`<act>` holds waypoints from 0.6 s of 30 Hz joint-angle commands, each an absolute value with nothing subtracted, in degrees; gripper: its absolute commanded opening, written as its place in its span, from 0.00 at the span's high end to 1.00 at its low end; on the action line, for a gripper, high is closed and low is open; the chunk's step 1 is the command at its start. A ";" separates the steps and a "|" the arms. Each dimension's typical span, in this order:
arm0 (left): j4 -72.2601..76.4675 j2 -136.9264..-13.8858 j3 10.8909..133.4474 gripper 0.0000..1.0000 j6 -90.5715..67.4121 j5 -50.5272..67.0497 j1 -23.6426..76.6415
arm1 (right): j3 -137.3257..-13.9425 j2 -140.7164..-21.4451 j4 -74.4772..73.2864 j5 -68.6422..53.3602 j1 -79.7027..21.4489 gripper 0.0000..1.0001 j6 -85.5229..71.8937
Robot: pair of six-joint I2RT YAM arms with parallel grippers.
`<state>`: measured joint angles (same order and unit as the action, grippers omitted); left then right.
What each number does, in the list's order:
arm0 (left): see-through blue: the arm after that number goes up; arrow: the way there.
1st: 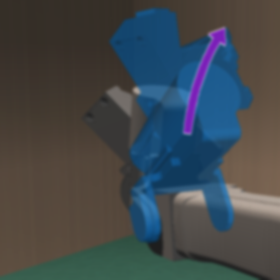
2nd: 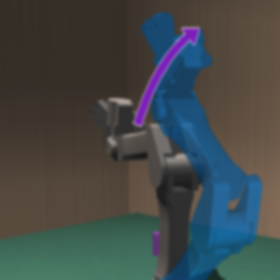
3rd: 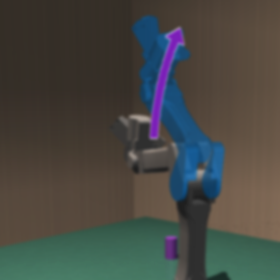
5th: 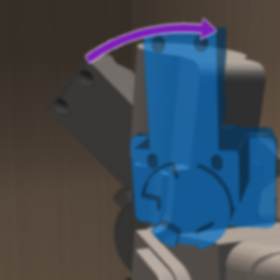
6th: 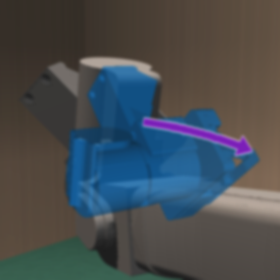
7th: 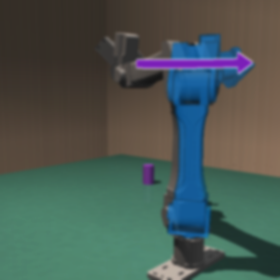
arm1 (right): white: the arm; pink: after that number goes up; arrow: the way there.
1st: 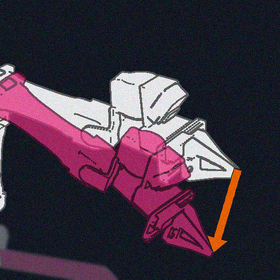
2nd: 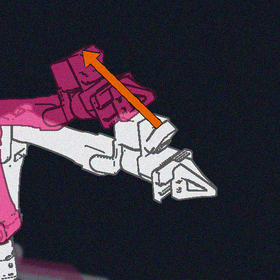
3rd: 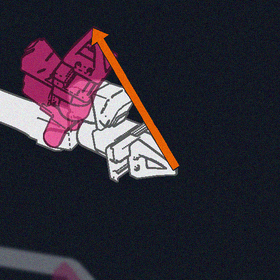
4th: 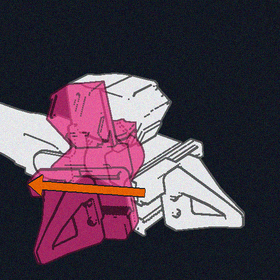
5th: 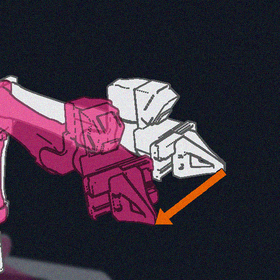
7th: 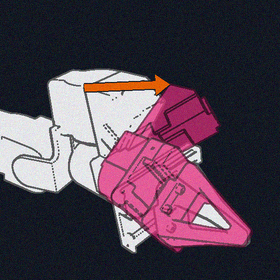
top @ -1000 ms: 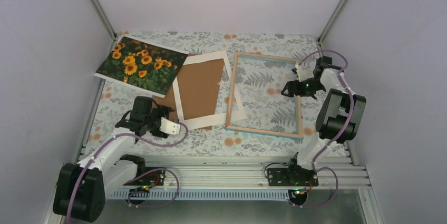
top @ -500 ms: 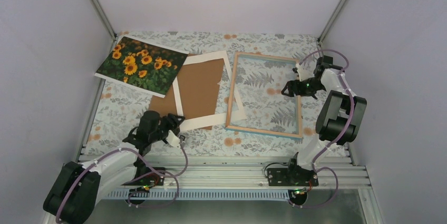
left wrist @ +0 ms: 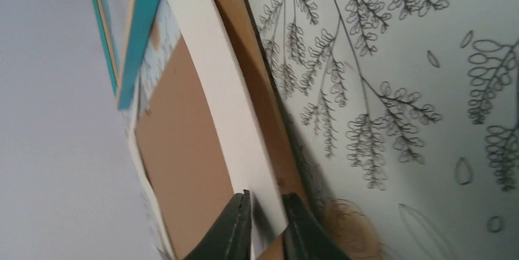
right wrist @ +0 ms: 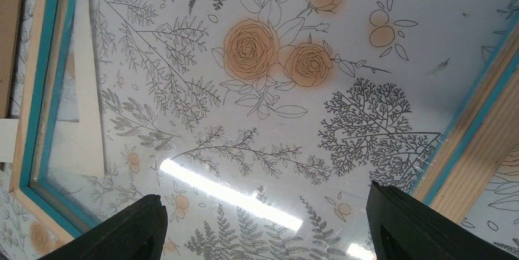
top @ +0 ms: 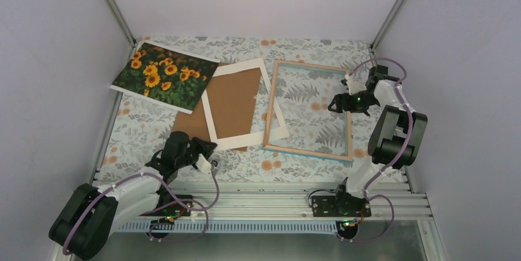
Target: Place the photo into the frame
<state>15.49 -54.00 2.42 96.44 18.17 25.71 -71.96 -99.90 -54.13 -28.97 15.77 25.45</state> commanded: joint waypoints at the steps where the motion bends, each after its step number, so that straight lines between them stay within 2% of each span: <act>1: 13.33 -53.59 6.80 0.91 94.40 20.99 26.70 | -72.47 -98.62 -53.98 -28.06 15.53 0.20 25.22; 3: 11.83 -53.36 8.11 0.97 93.69 19.80 26.72 | -72.21 -98.70 -53.56 -27.78 15.82 0.19 25.07; 9: 1.64 -48.42 11.98 0.98 91.95 16.56 24.75 | -72.19 -99.22 -53.57 -26.85 17.34 0.20 25.82; 18: -7.75 -45.80 20.31 0.98 92.88 21.08 11.86 | -70.67 -101.63 -51.59 -24.16 20.35 0.20 27.16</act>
